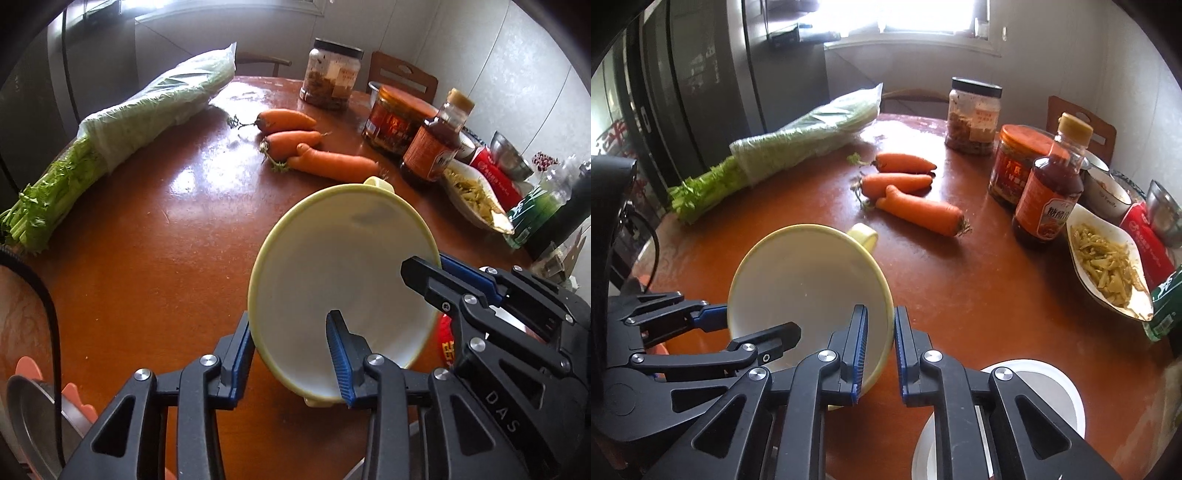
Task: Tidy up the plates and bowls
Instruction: 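Lift the yellow bowl with the right tool, tilting it up, then carry the yellow bowl over the steel bowl and lower it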
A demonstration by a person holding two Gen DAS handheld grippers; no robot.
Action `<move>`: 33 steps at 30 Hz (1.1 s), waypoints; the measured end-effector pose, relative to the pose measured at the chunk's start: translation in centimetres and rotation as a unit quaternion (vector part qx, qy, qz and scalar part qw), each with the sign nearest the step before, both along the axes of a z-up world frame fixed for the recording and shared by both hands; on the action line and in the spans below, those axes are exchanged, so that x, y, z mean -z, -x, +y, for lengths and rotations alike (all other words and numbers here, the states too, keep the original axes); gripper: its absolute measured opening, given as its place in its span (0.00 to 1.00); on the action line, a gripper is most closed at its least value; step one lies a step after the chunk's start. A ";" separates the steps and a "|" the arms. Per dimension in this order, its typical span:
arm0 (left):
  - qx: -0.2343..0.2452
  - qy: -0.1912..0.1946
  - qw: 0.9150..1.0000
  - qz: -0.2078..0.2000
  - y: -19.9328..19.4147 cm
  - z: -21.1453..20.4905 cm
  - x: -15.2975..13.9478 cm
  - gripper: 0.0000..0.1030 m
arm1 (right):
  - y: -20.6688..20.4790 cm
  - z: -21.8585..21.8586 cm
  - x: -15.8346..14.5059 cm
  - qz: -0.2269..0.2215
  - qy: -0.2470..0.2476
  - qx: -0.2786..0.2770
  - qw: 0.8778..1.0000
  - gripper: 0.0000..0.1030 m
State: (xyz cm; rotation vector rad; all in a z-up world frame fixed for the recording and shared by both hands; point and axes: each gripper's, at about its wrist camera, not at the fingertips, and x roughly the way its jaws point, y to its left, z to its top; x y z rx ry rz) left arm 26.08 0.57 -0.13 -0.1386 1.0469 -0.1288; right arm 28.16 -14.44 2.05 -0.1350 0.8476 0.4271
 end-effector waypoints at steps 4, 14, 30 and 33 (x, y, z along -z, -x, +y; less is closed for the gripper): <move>-0.001 0.004 1.000 -0.012 0.7 0.1 -1.0 0.38 | 0.7 -0.2 -1.0 -0.011 -0.007 0.004 1.000 0.14; 0.003 -0.003 0.998 -0.065 4.3 0.0 -5.2 0.38 | 4.2 -0.6 -4.5 -0.049 -0.018 0.007 0.999 0.14; 0.032 -0.002 0.993 -0.112 10.5 -2.1 -9.2 0.38 | 11.5 -2.7 -9.1 -0.108 -0.030 0.031 0.993 0.14; 0.037 -0.003 0.992 -0.117 11.4 -2.4 -9.5 0.38 | 12.4 -3.0 -9.4 -0.113 -0.031 0.036 0.992 0.14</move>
